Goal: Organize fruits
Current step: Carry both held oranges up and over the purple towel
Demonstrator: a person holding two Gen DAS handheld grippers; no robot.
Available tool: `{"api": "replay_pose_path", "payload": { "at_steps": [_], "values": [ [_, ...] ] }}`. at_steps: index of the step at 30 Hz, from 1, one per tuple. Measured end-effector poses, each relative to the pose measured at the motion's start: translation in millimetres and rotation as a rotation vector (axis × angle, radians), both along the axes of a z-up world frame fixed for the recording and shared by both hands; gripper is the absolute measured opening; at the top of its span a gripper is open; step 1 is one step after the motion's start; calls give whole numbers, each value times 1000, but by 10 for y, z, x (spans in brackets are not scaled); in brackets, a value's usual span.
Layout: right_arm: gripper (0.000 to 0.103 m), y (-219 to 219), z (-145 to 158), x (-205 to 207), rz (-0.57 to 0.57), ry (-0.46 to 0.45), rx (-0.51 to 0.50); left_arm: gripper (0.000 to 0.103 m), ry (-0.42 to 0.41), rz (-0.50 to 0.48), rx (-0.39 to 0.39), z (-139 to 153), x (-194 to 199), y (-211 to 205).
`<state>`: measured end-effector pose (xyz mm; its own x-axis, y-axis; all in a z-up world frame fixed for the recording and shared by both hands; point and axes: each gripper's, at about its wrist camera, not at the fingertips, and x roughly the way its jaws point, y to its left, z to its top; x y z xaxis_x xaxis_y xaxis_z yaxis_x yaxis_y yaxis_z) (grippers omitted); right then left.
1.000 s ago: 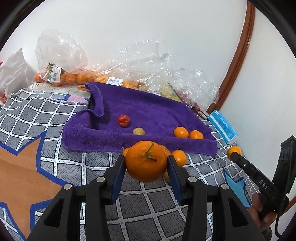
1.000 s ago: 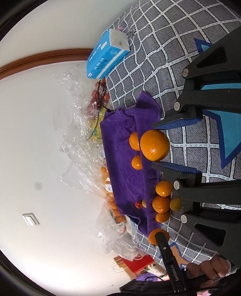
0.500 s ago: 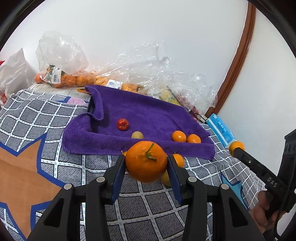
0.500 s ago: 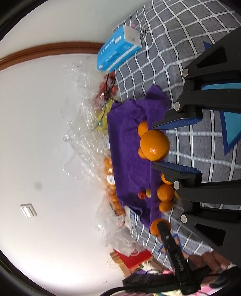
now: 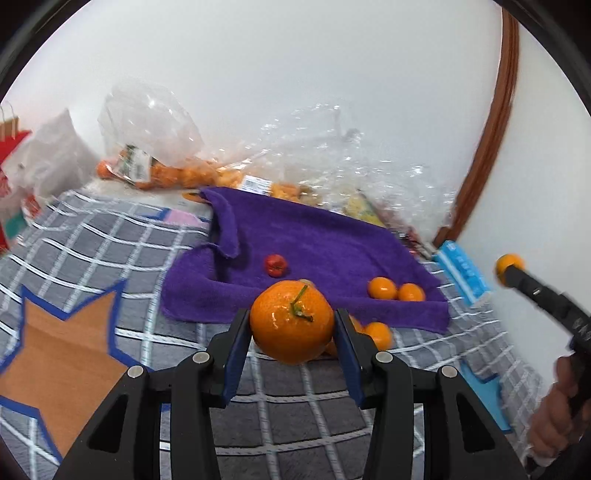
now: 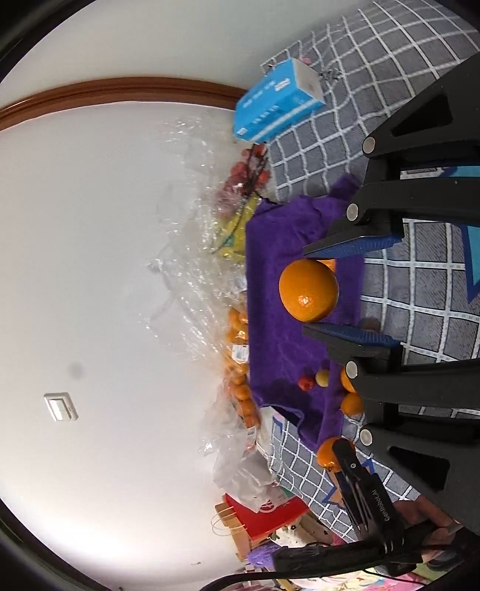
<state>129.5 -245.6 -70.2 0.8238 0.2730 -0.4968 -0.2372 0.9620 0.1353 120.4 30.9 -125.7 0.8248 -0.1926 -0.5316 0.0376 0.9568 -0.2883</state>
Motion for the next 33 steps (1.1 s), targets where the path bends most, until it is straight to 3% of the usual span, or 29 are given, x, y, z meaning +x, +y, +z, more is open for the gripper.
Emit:
{"api": "replay_pose_path", "payload": {
  "at_steps": [5, 9, 13, 19, 27, 33],
  "values": [
    [35, -2, 33, 73, -6, -1, 12, 43, 37, -22, -44, 89, -21, 45],
    [35, 44, 52, 156, 15, -11, 31, 43, 10, -18, -4, 263, -121, 37],
    [35, 128, 80, 240, 31, -34, 31, 43, 47, -21, 13, 361, -72, 29],
    [35, 147, 97, 421, 35, -44, 73, 43, 84, -35, -3, 394, 132, 22],
    [35, 127, 74, 672, 37, -58, 32, 43, 63, 3, 24, 501, 460, 66],
    [35, 59, -11, 934, 20, -35, 39, 43, 68, -6, -6, 484, 816, 12]
  ]
}}
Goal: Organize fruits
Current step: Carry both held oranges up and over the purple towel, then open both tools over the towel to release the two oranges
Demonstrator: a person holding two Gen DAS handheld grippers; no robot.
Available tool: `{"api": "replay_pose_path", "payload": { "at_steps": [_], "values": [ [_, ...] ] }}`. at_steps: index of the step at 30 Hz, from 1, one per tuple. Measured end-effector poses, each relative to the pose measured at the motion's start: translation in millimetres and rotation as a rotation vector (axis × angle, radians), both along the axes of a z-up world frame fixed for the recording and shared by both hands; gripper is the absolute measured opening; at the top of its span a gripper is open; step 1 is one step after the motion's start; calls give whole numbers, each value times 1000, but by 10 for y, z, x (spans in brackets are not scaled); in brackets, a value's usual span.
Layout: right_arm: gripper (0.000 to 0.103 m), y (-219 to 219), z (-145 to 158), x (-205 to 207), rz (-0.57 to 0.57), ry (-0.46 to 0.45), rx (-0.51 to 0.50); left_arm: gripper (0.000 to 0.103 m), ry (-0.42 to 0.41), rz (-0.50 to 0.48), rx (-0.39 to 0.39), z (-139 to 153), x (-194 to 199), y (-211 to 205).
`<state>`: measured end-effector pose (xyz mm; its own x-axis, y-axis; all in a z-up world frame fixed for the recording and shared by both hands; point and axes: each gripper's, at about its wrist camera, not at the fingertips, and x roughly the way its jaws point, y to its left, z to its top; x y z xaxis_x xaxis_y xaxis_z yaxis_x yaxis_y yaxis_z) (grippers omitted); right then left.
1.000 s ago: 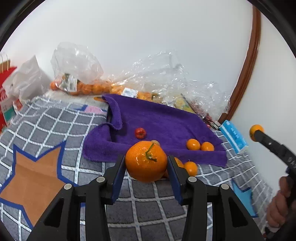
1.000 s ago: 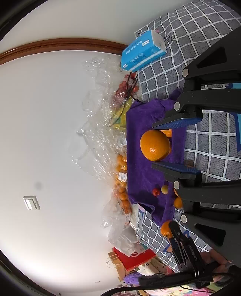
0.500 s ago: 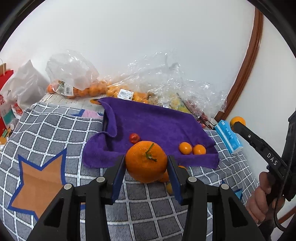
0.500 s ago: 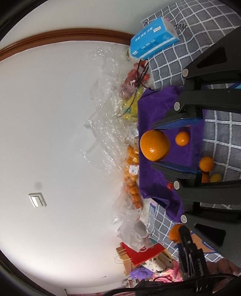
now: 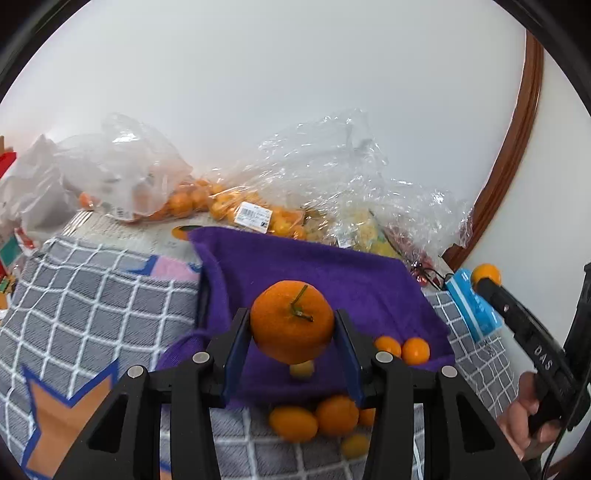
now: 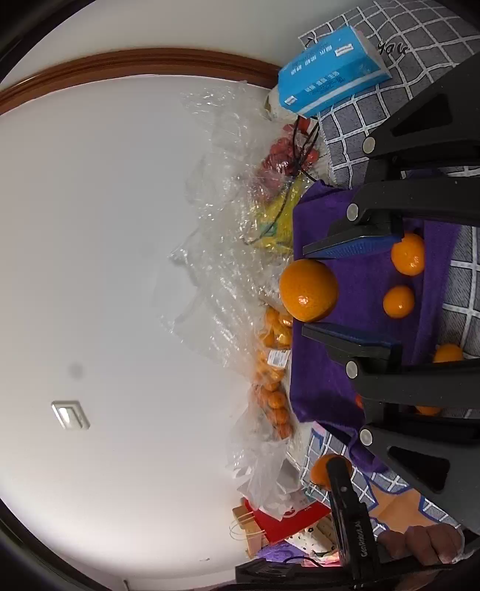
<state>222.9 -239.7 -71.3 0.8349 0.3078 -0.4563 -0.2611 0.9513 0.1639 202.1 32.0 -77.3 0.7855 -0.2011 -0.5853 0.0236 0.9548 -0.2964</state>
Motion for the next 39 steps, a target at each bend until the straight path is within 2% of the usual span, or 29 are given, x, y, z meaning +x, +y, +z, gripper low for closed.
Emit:
{"api": "replay_pose_path", "payload": {
  "at_steps": [4, 8, 11, 13, 18, 27, 39],
  "values": [
    [35, -58, -213, 158, -20, 45, -7, 43, 6, -2, 18, -104, 247, -128],
    [35, -141, -385, 282, -31, 101, 6, 43, 21, -27, -13, -250, 392, -217],
    [35, -203, -485, 353, -32, 133, 41, 43, 24, -48, -39, -353, 426, -261],
    [35, -225, -552, 393, -29, 151, 66, 43, 3, -49, -30, -399, 405, -291],
    [35, -200, -704, 462, -38, 172, 63, 43, -22, -60, -40, -469, 417, -302],
    [35, -124, -824, 525, -48, 186, 34, 43, -20, -83, -65, -534, 428, -343],
    [35, -78, -876, 559, -59, 200, -7, 43, 12, -114, -35, -596, 473, -443]
  ]
}}
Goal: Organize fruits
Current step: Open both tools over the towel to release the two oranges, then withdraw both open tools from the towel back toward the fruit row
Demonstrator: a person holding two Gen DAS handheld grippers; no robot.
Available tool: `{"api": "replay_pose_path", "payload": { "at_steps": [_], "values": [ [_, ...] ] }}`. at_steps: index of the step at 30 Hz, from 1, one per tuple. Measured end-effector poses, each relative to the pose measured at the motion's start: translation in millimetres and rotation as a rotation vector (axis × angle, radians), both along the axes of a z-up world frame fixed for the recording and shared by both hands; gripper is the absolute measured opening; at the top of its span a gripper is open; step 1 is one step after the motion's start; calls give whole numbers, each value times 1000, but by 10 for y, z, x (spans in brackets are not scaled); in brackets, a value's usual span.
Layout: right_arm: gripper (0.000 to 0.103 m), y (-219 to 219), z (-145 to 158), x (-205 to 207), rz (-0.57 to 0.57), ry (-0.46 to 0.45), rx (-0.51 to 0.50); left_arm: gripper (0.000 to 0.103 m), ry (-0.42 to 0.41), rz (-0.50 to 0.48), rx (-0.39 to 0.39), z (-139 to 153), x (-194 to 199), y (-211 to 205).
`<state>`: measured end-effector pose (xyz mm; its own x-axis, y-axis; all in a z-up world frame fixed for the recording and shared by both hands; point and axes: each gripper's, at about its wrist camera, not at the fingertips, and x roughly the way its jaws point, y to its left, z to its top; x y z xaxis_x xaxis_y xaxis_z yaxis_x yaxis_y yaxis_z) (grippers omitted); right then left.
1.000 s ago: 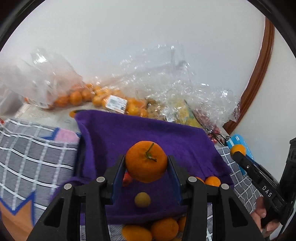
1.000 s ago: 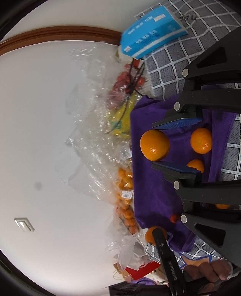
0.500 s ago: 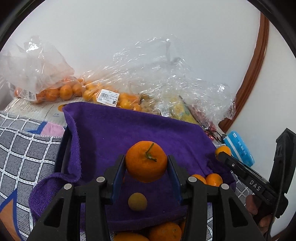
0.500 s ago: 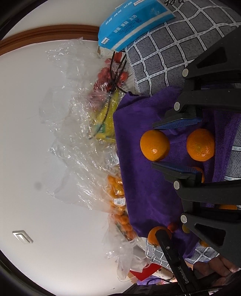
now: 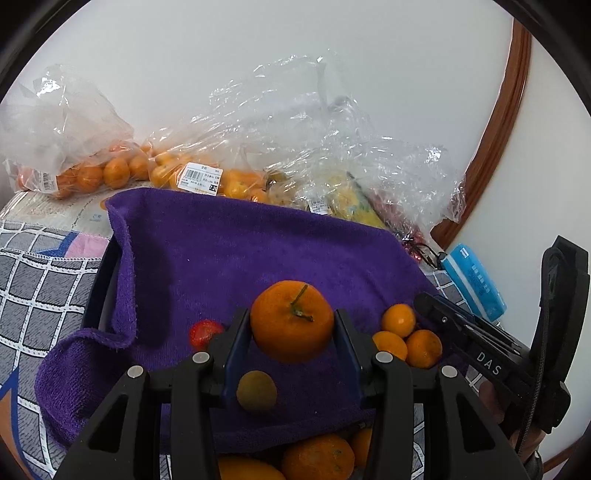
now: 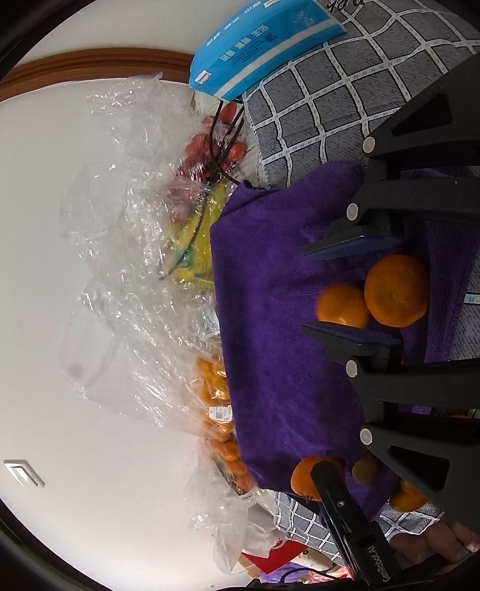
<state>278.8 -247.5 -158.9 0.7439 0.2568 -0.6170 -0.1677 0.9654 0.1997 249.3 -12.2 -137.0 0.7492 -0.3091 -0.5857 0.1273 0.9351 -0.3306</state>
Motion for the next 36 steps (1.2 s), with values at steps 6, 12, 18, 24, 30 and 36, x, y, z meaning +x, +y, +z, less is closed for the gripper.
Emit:
{"api": "replay_pose_path", "payload": {
  "at_steps": [6, 12, 18, 24, 30, 36],
  "values": [
    [35, 0, 13, -16, 1, -9, -1, 43, 13, 4, 5, -19, 19, 9],
    [38, 22, 35, -63, 0, -31, -18, 43, 20, -3, 10, -43, 29, 9],
    [44, 33, 68, -104, 1, -54, -25, 43, -6, -13, 30, -13, 2, -25],
    [50, 27, 87, -124, -6, -65, -19, 44, 0, 5, 4, -4, 10, 34],
    [58, 2, 144, -190, -47, -99, -32, 44, -11, 38, -3, 13, -9, 77],
    [60, 18, 209, -286, -54, -134, -44, 44, -34, 74, -3, 47, -57, 121]
  ]
}}
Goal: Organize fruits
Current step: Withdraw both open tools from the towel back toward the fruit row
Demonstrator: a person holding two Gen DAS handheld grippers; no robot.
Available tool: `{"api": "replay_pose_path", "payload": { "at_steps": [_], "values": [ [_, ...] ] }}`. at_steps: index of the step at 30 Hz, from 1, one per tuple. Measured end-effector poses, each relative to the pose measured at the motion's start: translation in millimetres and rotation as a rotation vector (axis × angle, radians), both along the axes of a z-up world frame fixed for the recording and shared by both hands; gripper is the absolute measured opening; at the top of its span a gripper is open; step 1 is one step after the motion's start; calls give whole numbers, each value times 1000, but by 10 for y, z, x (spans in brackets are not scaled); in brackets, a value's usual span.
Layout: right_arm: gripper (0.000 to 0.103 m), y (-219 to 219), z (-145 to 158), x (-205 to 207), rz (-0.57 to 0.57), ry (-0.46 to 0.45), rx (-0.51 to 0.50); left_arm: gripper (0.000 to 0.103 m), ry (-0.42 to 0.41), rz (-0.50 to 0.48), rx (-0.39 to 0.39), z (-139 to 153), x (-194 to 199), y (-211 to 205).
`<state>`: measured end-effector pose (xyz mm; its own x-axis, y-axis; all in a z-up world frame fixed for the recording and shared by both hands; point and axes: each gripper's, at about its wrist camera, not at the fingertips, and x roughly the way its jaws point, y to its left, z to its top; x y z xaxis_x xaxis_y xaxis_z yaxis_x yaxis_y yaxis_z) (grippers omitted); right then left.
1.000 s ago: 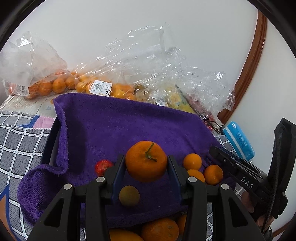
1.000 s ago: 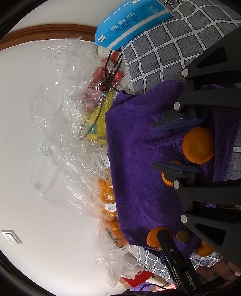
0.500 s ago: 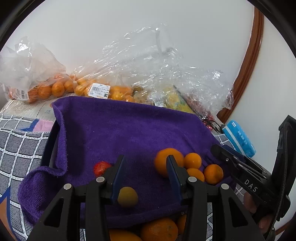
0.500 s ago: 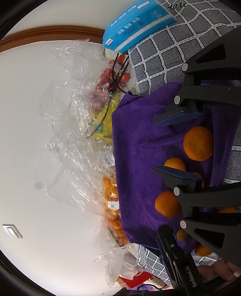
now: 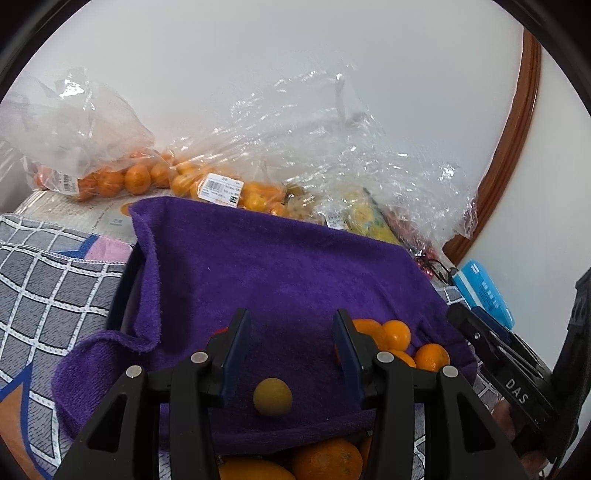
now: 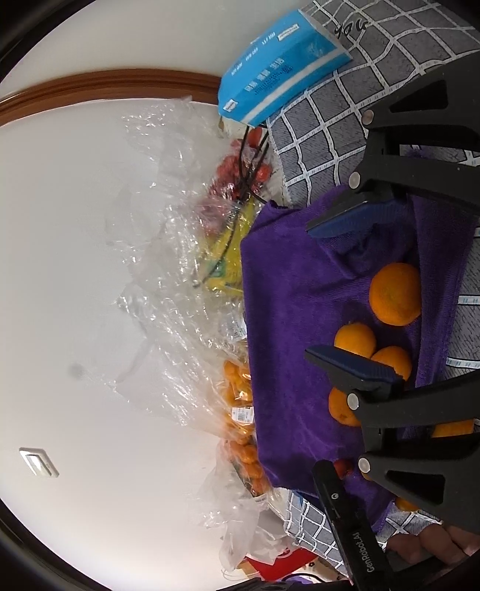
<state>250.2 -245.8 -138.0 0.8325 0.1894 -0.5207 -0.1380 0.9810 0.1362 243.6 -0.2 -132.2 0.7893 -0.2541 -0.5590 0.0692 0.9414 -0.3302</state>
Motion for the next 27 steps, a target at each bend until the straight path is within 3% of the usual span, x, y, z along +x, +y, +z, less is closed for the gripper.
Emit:
{"api": "replay_pose_path", "payload": {
  "at_steps": [8, 12, 17, 21, 27],
  "values": [
    [60, -15, 89, -137, -3, -40, -12, 44, -62, 35, 50, 86, -149, -18],
    [61, -40, 169, -236, 22, -4, -19, 44, -78, 39, 65, 130, -207, -22],
    [61, -5, 375, -594, 17, -22, -64, 44, -95, 13, 77, 220, -291, -63],
    [61, -27, 524, -875, 36, -13, -28, 44, -131, 14, 98, 366, -395, -83],
    [67, 21, 705, -1251, 50, -54, -66, 44, -92, -20, 87, 570, -602, 13]
  ]
}}
